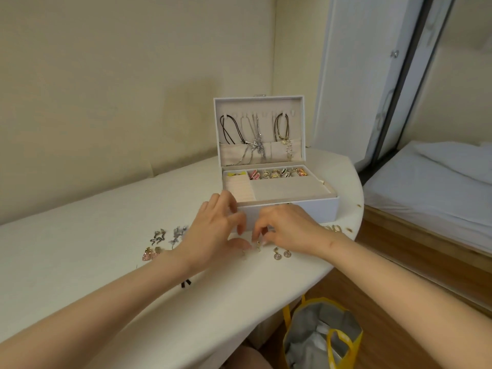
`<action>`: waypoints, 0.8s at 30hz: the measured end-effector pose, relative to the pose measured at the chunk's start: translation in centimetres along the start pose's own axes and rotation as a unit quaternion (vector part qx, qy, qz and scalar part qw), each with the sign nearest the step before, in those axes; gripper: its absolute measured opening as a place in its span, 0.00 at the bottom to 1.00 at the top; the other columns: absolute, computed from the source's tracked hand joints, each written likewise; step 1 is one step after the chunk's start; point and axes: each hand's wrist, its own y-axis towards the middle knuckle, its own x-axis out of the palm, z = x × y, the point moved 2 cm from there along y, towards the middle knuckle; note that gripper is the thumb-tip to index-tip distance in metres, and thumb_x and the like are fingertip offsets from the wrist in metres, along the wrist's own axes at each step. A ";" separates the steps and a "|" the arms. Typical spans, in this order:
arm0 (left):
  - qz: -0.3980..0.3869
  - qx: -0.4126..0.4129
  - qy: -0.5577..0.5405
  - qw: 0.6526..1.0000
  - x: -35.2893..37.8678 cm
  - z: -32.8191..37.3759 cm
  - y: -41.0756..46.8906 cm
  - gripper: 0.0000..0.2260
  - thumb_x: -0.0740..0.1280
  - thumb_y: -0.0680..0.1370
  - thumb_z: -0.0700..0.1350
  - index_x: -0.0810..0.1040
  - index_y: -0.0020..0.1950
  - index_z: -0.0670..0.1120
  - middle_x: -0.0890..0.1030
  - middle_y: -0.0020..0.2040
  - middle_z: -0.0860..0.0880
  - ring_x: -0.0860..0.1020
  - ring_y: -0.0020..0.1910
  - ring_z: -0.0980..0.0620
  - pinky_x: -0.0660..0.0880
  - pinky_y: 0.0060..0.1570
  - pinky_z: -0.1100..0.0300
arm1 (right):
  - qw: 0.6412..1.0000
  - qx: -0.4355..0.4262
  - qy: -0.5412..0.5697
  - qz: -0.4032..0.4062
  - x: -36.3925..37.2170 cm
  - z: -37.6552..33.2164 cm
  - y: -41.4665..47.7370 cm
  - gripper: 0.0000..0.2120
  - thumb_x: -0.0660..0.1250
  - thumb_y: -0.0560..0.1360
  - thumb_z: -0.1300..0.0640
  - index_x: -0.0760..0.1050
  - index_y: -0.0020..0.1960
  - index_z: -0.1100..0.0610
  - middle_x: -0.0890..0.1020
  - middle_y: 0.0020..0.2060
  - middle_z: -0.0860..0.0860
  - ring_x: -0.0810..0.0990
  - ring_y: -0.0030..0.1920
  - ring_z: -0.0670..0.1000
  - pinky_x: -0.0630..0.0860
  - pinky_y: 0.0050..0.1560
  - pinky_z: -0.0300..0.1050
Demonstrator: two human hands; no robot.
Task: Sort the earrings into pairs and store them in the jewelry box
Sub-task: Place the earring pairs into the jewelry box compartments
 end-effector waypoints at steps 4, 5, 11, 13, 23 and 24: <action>-0.090 -0.044 0.039 0.994 0.6 0.8 0.5 0.16 0.64 0.72 0.61 0.76 0.50 0.51 0.77 0.51 0.53 0.72 0.54 0.51 0.59 0.44 0.62 | 1.000 -0.004 -0.026 -0.009 0.1 -0.2 0.4 0.09 0.66 0.72 0.58 0.81 0.47 0.46 0.81 0.45 0.45 0.78 0.49 0.49 0.73 0.51 0.49; -0.111 -0.050 0.046 0.992 0.8 0.9 0.6 0.14 0.65 0.72 0.59 0.76 0.51 0.51 0.78 0.52 0.54 0.71 0.56 0.52 0.59 0.44 0.62 | 1.000 -0.005 -0.026 -0.013 0.2 -0.2 0.4 0.09 0.67 0.72 0.57 0.81 0.47 0.46 0.82 0.45 0.45 0.78 0.48 0.49 0.73 0.50 0.49; -0.134 -0.087 -0.003 0.987 0.9 1.4 0.8 0.07 0.67 0.74 0.50 0.77 0.48 0.49 0.80 0.50 0.53 0.75 0.53 0.51 0.61 0.42 0.63 | 0.999 -0.013 -0.027 -0.039 0.0 0.0 0.9 0.05 0.68 0.71 0.53 0.80 0.46 0.46 0.83 0.44 0.44 0.79 0.48 0.49 0.73 0.49 0.46; -0.131 -0.098 -0.014 0.986 0.8 1.5 0.8 0.05 0.68 0.74 0.48 0.78 0.47 0.49 0.82 0.49 0.52 0.76 0.50 0.51 0.61 0.40 0.63 | 0.999 -0.012 -0.015 -0.037 -0.1 0.0 1.0 0.05 0.68 0.70 0.54 0.81 0.45 0.47 0.83 0.44 0.44 0.79 0.48 0.48 0.74 0.50 0.46; -0.089 -0.117 -0.134 0.980 -1.9 -0.3 1.9 0.01 0.69 0.73 0.40 0.80 0.43 0.45 0.80 0.39 0.51 0.71 0.37 0.53 0.66 0.39 0.61 | 0.995 -0.003 0.097 0.000 -3.0 0.3 2.0 0.04 0.73 0.68 0.55 0.83 0.43 0.49 0.83 0.38 0.43 0.74 0.36 0.35 0.69 0.40 0.34; -0.084 -0.118 -0.141 0.979 -2.3 -0.6 2.2 0.01 0.69 0.73 0.40 0.80 0.43 0.44 0.79 0.38 0.51 0.72 0.37 0.52 0.68 0.40 0.60 | 0.994 0.000 0.111 0.006 -3.4 0.5 2.2 0.04 0.74 0.68 0.56 0.83 0.43 0.50 0.83 0.38 0.42 0.73 0.36 0.34 0.68 0.39 0.32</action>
